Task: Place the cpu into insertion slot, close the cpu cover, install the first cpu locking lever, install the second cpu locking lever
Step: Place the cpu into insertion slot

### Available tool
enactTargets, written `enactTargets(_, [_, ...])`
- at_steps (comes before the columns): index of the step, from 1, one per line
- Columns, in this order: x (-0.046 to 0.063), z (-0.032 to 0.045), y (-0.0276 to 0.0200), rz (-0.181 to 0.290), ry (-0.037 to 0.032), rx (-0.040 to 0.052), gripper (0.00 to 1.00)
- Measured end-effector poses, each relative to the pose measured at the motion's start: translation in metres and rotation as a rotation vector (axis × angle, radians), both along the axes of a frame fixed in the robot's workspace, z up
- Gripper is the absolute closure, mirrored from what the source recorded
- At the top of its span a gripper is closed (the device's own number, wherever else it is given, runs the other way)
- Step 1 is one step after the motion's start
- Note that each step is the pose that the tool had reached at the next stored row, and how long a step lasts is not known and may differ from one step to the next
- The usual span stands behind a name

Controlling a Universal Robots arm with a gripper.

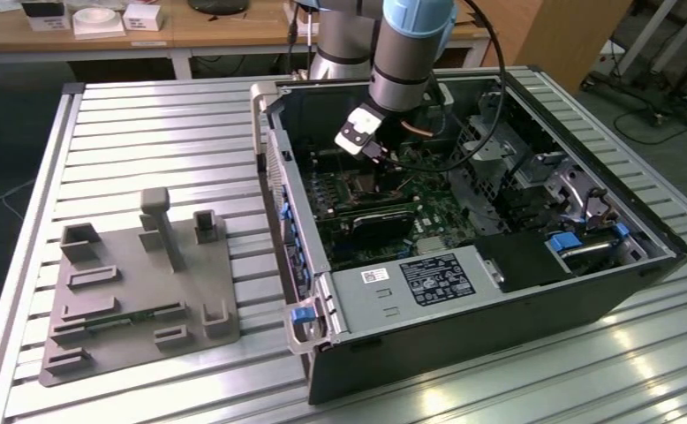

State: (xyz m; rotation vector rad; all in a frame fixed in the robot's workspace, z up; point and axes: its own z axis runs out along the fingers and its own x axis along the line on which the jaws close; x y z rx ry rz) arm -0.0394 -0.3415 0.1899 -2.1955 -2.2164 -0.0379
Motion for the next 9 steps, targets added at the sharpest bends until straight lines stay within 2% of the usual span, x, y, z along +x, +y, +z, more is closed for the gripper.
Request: enactTargets(9, [0.0000,0.0012,0.0000,0.000,0.0000,-0.0002,0.39])
